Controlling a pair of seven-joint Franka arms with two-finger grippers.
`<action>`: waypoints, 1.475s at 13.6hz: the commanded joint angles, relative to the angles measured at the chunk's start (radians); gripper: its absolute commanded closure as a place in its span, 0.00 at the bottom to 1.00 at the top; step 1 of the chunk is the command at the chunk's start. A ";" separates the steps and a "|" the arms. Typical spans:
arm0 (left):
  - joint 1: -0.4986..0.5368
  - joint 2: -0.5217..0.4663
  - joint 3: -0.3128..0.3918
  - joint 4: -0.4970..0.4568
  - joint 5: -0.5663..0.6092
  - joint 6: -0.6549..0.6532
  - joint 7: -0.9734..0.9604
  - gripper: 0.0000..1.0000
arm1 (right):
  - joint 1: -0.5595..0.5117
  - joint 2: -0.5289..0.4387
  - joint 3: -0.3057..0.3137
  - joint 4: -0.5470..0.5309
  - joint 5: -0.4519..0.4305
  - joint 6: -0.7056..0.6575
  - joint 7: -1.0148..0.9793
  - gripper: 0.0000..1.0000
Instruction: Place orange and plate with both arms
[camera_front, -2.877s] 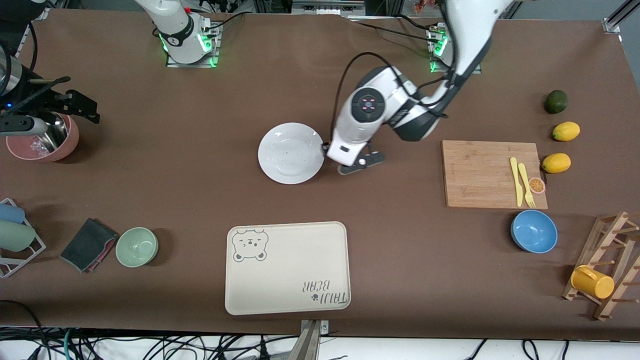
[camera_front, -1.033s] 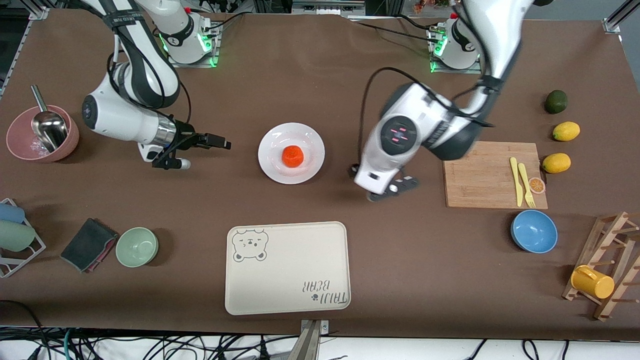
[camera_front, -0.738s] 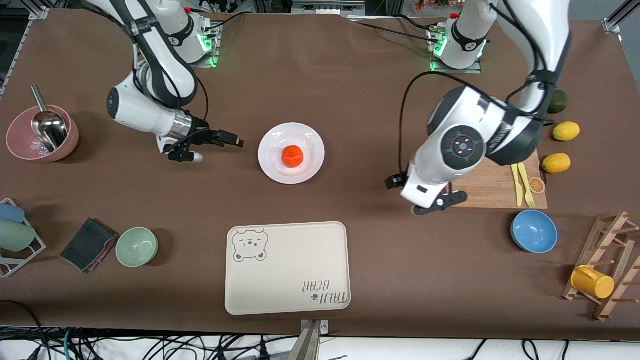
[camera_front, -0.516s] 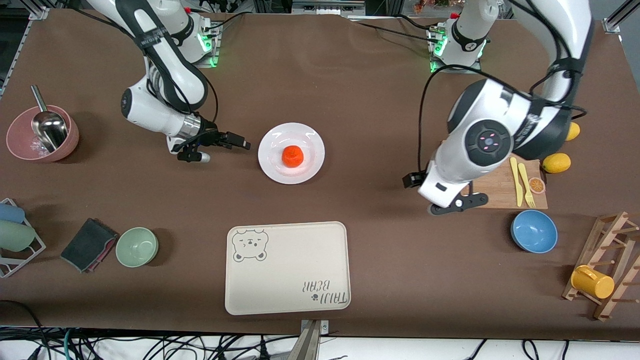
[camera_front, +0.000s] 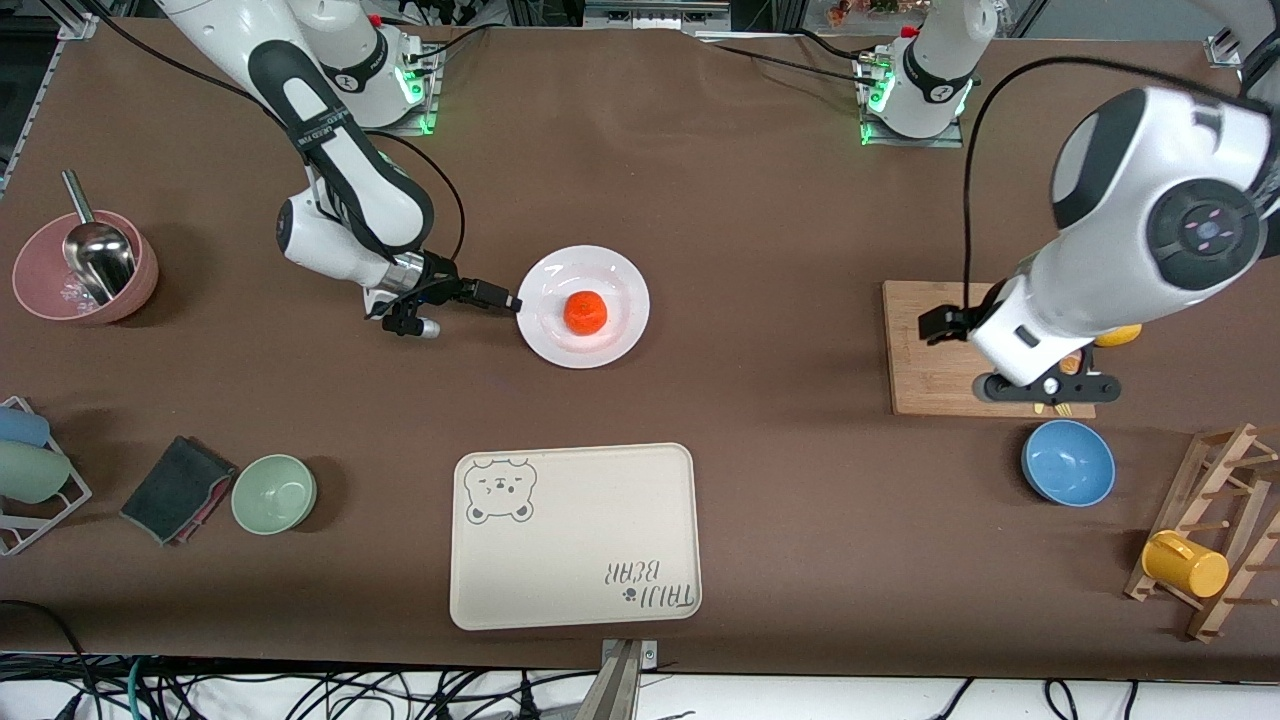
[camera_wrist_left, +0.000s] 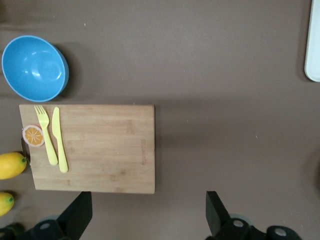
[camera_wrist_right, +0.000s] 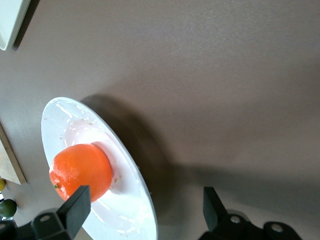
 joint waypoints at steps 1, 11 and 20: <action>0.036 -0.087 -0.009 -0.023 -0.036 -0.062 0.084 0.00 | 0.025 0.041 0.008 0.042 0.032 0.017 -0.032 0.01; 0.067 -0.132 -0.002 -0.018 -0.075 -0.107 0.114 0.00 | 0.063 0.097 0.007 0.113 0.032 0.023 -0.037 0.43; -0.050 -0.343 0.252 -0.290 -0.145 0.094 0.292 0.00 | 0.068 0.138 0.007 0.136 0.033 0.080 -0.164 1.00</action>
